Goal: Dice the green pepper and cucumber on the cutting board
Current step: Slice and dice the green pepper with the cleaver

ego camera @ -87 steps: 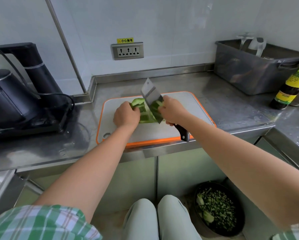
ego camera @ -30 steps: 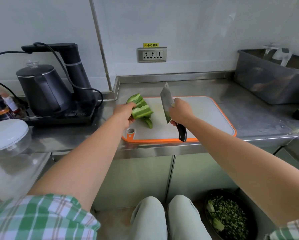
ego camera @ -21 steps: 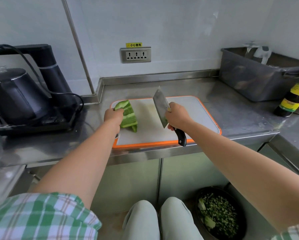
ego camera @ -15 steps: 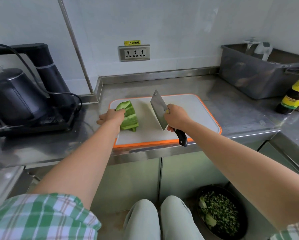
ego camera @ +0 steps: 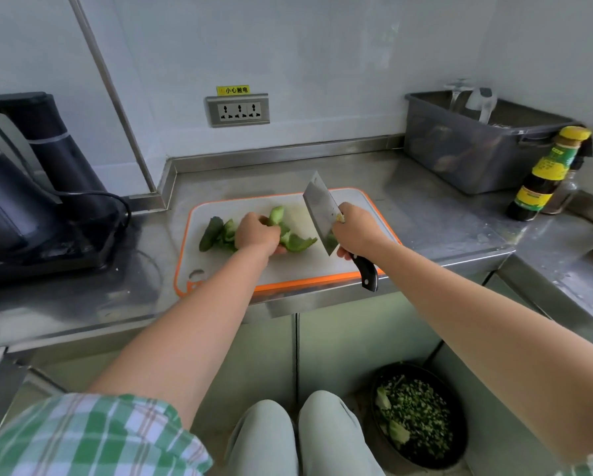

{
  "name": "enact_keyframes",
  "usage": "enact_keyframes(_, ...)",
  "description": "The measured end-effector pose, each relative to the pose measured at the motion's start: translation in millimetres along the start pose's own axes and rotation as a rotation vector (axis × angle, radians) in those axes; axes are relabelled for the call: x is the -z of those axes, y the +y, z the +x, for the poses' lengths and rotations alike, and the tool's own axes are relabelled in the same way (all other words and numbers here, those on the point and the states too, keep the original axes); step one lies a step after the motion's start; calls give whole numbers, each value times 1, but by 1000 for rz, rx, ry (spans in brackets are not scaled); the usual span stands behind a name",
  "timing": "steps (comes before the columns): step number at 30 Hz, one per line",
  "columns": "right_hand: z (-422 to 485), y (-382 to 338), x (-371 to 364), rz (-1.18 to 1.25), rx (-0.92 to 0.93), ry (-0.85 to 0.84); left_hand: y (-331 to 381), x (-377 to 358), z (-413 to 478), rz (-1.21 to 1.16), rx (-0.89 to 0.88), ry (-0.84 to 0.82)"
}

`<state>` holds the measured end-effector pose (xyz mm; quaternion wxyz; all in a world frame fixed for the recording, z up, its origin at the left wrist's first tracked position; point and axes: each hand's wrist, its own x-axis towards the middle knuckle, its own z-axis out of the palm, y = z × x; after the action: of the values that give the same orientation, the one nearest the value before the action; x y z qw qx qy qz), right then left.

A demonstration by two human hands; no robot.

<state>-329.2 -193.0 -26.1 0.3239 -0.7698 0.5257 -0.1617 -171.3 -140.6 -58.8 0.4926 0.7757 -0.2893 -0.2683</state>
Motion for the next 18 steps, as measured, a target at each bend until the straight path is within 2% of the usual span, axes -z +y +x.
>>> enact_keyframes(3, 3, 11, 4, -11, -4, -9, -3, -13, 2, -83, -12, -43)
enact_keyframes(7, 8, 14, 1, -40, 16, -58, 0, -10, -1, 158, -90, -97)
enact_keyframes(10, 11, 12, -4, -46, 45, -74, 2, 2, 1, 314, -34, -169)
enact_keyframes(13, 15, 7, -7, -83, 87, -78, 0, 12, 2, 130, 13, -273)
enact_keyframes(16, 15, 4, -5, -144, 74, -141, -7, 13, 1, 199, -99, -381)
enact_keyframes(18, 15, 3, -3, -165, 43, -185, -13, 10, 1, 296, -188, -358)
